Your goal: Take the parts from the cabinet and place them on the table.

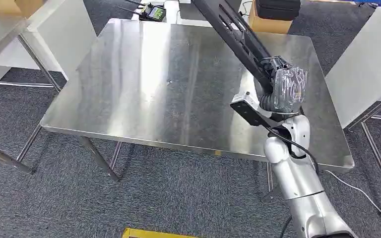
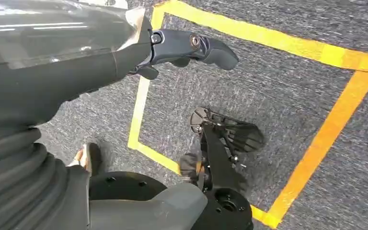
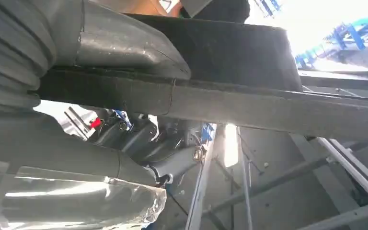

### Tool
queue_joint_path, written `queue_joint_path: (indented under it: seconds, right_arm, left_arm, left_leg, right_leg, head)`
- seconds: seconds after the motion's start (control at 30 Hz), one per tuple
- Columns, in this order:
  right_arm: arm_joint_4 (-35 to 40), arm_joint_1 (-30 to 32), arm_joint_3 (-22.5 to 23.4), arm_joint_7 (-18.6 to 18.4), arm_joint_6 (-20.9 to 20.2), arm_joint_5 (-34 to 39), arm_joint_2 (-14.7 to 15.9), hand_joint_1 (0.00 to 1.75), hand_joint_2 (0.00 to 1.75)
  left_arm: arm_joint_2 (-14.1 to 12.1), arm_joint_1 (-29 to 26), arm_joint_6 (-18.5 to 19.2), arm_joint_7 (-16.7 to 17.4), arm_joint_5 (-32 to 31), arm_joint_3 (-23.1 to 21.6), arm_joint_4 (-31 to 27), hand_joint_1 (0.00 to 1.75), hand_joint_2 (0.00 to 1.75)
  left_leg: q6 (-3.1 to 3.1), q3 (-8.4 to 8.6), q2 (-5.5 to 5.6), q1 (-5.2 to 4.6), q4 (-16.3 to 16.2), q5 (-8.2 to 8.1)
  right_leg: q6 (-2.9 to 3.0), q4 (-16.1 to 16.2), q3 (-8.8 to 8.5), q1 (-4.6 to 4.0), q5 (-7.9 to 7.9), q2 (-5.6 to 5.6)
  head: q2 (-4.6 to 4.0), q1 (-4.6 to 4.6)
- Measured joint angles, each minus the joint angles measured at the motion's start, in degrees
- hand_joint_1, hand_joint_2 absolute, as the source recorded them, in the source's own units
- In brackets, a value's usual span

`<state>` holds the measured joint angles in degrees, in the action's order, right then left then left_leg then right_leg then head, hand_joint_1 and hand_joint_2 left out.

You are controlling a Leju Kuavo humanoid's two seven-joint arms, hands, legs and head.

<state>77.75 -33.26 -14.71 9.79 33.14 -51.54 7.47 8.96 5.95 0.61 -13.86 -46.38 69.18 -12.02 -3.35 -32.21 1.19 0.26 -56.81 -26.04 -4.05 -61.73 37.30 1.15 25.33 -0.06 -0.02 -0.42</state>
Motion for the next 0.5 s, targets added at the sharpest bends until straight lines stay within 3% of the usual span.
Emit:
queue_joint_path:
  seconds: [0.03,0.07,0.1,0.17,0.2,0.23,0.27,0.33,0.37,0.4,0.43,0.5]
  right_arm:
    - [0.0,0.0,0.0,-0.2,0.0,0.0,0.2,1.75,1.75]
    - [0.1,0.0,0.0,-0.3,0.1,0.0,0.4,1.75,1.75]
    - [0.1,0.1,-0.1,-0.3,0.1,-0.1,0.4,1.75,1.75]
    - [0.1,0.1,-0.1,-0.7,0.1,-0.2,0.6,1.75,1.75]
    - [0.5,0.1,-0.1,-1.0,0.1,-0.3,0.7,1.75,1.75]
    - [0.7,0.1,-0.1,-1.3,0.1,-0.5,0.8,1.75,1.75]
    - [0.9,0.1,-0.1,-1.6,0.1,-0.7,0.9,1.75,1.75]
    - [1.1,0.3,-0.2,-2.0,0.1,-1.0,1.2,1.75,1.75]
    - [1.3,0.7,-0.2,-2.5,0.1,-1.4,1.4,1.75,1.75]
    - [1.5,1.1,-0.2,-3.0,0.0,-2.1,1.8,1.75,1.75]
    - [1.6,1.4,-0.3,-3.6,-0.1,-3.2,2.1,1.75,1.75]
    - [1.6,1.8,-0.3,-4.3,-0.1,-5.5,2.6,1.75,1.75]
  left_arm:
    - [0.0,0.0,0.0,0.0,0.0,0.0,0.0,0.00,1.75]
    - [0.0,0.0,0.0,0.0,0.0,0.0,0.0,0.00,1.75]
    - [0.0,0.0,0.0,-0.1,0.0,0.0,0.0,0.00,1.75]
    - [0.0,0.0,0.0,-0.1,-0.1,0.0,0.0,0.00,1.75]
    - [0.0,0.1,0.0,-0.1,-0.2,0.0,0.0,0.00,1.75]
    - [0.0,0.1,0.0,-0.1,-0.3,0.0,0.0,0.00,1.75]
    - [0.0,0.1,0.1,-0.2,-0.4,0.0,0.0,0.00,1.75]
    - [0.0,0.0,0.2,-0.1,-0.5,0.0,0.1,0.00,1.75]
    - [0.0,0.0,0.3,-0.1,-0.5,0.0,0.1,0.00,1.75]
    - [0.0,-0.1,0.3,0.0,-0.5,0.0,0.2,0.00,1.75]
    - [0.0,-0.1,0.2,0.0,-0.6,0.0,0.2,0.00,1.75]
    - [0.0,-0.1,0.2,0.1,-0.6,0.0,0.1,0.00,1.75]
  left_leg:
    - [0.38,0.21,0.06,-0.07,-0.1,-0.49]
    - [0.76,0.28,0.16,-0.53,-0.5,-1.06]
    - [0.96,0.29,0.12,-0.47,-0.4,-1.16]
    - [1.52,0.49,0.01,-0.12,-0.2,-1.46]
    - [2.00,0.45,-0.06,0.03,-0.5,-1.93]
    - [2.38,0.09,-0.33,0.13,-1.9,-2.54]
    - [2.67,-1.44,-0.50,0.20,-5.0,-4.08]
    - [3.21,-7.22,-0.78,0.54,-15.3,-7.94]
    - [3.35,-9.56,-0.80,0.61,-18.5,-8.35]
    - [3.30,-10.75,-0.82,0.67,-19.2,-7.57]
    - [3.23,-10.54,-0.83,0.72,-17.3,-5.39]
    - [2.66,-6.87,-0.95,0.71,-7.7,1.06]
  right_leg:
    - [-0.04,4.3,-1.47,0.20,-1.73,-0.08]
    - [0.64,4.7,-2.41,-0.31,-1.52,0.05]
    - [1.39,4.5,-2.25,-0.18,-1.38,0.05]
    - [2.29,4.5,-2.26,-0.48,-1.06,0.13]
    - [2.79,4.9,-2.70,0.21,-1.11,0.15]
    - [3.22,4.9,-3.04,0.28,-0.91,0.20]
    - [3.74,4.9,-3.36,0.31,-0.58,0.16]
    - [4.41,4.9,-3.95,0.14,-0.07,0.13]
    - [4.39,4.9,-4.24,0.08,0.23,0.12]
    - [4.38,4.9,-4.61,0.06,0.52,0.13]
    - [4.26,4.9,-5.06,0.06,0.90,0.17]
    - [3.94,4.9,-6.23,0.06,1.67,0.25]
  head:
    - [0.00,0.06]
    - [0.00,0.04]
    - [0.00,-0.09]
    - [0.00,0.02]
    - [0.00,0.02]
    - [0.00,-0.07]
    - [0.00,-0.33]
    - [0.00,-0.26]
    - [0.00,-0.26]
    - [0.00,-0.26]
    - [0.00,-0.28]
    - [0.00,-0.28]
